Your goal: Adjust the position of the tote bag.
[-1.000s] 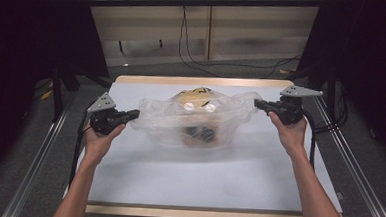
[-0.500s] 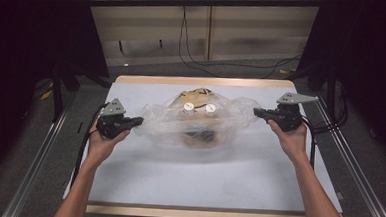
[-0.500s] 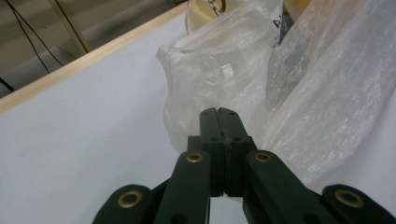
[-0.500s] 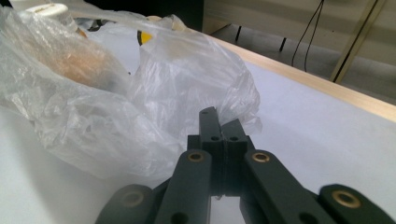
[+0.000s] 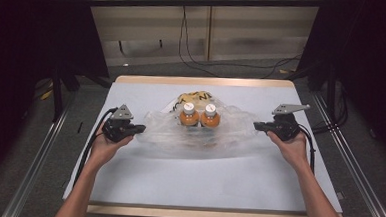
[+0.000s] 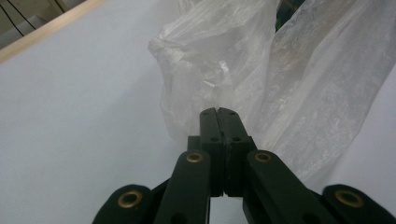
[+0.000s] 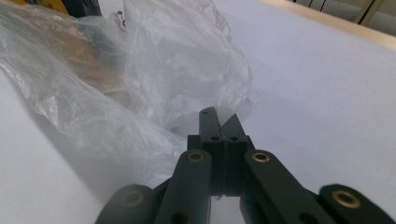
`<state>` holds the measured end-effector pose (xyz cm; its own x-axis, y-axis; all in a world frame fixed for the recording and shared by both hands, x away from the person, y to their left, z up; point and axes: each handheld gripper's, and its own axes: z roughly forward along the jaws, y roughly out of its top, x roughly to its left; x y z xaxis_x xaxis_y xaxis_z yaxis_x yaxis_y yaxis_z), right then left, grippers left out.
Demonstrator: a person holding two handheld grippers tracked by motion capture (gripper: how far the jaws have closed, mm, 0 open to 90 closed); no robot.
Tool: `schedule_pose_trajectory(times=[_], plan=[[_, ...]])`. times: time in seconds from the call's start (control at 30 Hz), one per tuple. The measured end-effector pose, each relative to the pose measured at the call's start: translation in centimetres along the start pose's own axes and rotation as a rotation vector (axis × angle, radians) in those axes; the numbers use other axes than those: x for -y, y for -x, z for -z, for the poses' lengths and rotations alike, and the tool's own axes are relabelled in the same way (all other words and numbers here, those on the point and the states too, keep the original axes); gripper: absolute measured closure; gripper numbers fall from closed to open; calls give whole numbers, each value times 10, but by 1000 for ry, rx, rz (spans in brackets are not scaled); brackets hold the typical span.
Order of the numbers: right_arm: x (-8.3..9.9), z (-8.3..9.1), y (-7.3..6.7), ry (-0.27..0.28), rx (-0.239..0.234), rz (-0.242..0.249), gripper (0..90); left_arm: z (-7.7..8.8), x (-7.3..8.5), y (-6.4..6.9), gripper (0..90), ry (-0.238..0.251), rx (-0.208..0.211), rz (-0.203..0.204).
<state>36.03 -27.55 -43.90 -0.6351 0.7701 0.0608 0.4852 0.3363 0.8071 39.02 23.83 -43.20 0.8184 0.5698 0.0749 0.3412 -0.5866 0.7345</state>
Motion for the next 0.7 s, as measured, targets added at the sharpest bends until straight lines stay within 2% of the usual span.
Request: schedule_pose_trajectory(times=[0.03, 0.07, 0.1, 0.27, 0.5, 0.6, 0.67, 0.7], plan=[[1, -1, 0, -13, -1, 0, 900, 0, 0, 0, 899, 0, 0, 0], [2, -3, 0, -22, -9, -2, 900, -4, 3, -1, 899, -31, 5, -2], [2, -3, 0, -22, -9, -2, 900, -4, 3, -1, 899, -31, 5, -2], [9, -15, -2, -112, -8, 23, 900, -16, 9, 1, 899, -99, 24, -17], [17, -23, 2, -170, -12, 18, 900, -23, 11, 2, 899, -122, 39, -18], [20, -27, 1, -206, -8, 21, 900, -28, 16, 1, 899, -137, 42, -5], [20, -28, 1, -208, -12, 28, 900, -29, 17, 1, 899, -143, 43, -1], [21, -29, 1, -208, -14, 26, 900, -29, 18, 0, 899, -152, 45, -14]])
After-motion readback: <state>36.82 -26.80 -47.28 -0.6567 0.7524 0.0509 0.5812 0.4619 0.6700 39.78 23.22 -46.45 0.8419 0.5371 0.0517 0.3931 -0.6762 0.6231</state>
